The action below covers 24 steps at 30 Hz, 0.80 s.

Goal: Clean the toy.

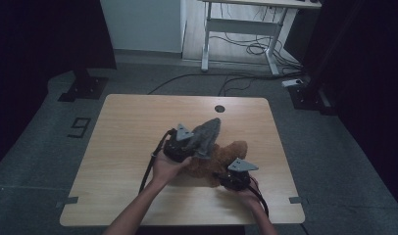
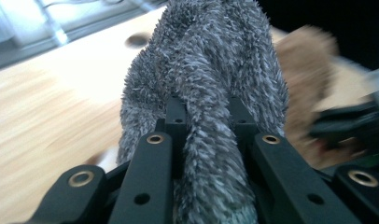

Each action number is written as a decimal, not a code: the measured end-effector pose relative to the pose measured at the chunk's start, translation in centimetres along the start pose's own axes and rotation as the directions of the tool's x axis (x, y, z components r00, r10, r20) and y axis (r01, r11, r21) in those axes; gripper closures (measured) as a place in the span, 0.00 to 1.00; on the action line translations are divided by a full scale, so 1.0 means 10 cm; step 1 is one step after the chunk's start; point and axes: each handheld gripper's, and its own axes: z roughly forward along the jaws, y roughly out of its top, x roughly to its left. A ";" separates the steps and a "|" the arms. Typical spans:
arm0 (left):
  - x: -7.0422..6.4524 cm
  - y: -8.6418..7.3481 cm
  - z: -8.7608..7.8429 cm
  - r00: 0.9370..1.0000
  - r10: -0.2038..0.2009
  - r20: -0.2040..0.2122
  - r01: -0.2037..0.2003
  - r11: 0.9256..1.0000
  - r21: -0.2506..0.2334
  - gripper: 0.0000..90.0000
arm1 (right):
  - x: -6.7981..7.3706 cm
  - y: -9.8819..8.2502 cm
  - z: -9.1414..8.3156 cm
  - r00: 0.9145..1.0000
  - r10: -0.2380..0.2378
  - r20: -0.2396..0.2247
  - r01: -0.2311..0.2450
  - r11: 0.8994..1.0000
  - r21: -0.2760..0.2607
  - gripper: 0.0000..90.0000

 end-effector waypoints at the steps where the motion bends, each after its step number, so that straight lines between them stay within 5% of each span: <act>1: -0.09 0.05 0.05 1.000 0.016 0.015 -0.016 1.000 0.001 0.84 | 0.00 0.00 0.00 1.000 -0.003 0.003 0.003 1.000 -0.001 0.65; 4: -0.33 0.11 0.27 0.997 0.070 0.035 -0.072 0.997 0.037 0.83 | 0.01 0.00 0.00 1.000 -0.003 0.001 0.003 1.000 -0.003 0.65; 6: -0.44 0.07 0.45 0.993 0.117 0.008 -0.117 0.990 0.081 0.83 | 0.01 0.00 -0.01 1.000 -0.001 -0.001 0.001 1.000 -0.002 0.65; 8: -0.45 -0.02 0.55 0.992 0.129 0.002 -0.129 0.987 0.096 0.84 | 0.01 0.00 -0.01 1.000 0.005 -0.003 -0.005 1.000 0.001 0.65; 13: -0.35 -0.16 0.36 0.989 0.145 -0.037 -0.142 0.987 0.070 0.84 | 0.00 0.00 -0.01 1.000 0.011 -0.011 -0.011 1.000 0.002 0.65; 20: 0.10 -0.37 -0.12 0.993 0.040 -0.107 -0.037 0.999 0.033 0.84 | -0.02 0.00 -0.01 0.999 0.030 -0.017 -0.030 1.000 0.000 0.65; 24: 0.39 -0.52 -0.35 0.995 -0.049 -0.089 0.050 0.999 0.014 0.83 | -0.03 0.00 0.00 0.999 0.046 -0.022 -0.046 0.999 -0.007 0.65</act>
